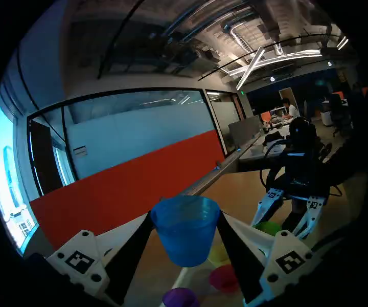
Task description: Pour water
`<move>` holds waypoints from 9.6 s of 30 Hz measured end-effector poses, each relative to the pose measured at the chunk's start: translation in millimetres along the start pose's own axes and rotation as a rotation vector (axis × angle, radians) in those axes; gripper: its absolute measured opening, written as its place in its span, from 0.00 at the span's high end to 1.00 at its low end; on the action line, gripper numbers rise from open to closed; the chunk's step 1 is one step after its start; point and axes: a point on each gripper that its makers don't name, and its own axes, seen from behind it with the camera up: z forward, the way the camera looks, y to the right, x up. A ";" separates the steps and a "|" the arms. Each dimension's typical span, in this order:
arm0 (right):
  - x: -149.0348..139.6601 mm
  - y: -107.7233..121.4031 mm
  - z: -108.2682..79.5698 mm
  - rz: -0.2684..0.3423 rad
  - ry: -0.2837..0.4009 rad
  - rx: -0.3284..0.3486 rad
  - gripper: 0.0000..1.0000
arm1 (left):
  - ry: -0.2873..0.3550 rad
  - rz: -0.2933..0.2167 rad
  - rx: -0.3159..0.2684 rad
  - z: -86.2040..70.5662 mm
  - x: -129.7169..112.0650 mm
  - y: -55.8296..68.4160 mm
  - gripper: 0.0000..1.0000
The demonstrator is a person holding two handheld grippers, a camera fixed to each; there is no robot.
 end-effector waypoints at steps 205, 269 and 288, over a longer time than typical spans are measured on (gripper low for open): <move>5.3 -19.0 14.0 -0.030 0.021 0.074 0.10 | 0.028 0.771 -0.017 5.3 5.4 49.9 0.13; 7.3 -18.9 12.5 -0.051 0.027 0.072 0.10 | 0.033 0.864 -0.021 1.9 7.1 55.6 0.13; 8.1 -21.0 12.6 -0.056 0.027 0.075 0.10 | 0.041 0.888 -0.031 0.2 8.9 59.6 0.13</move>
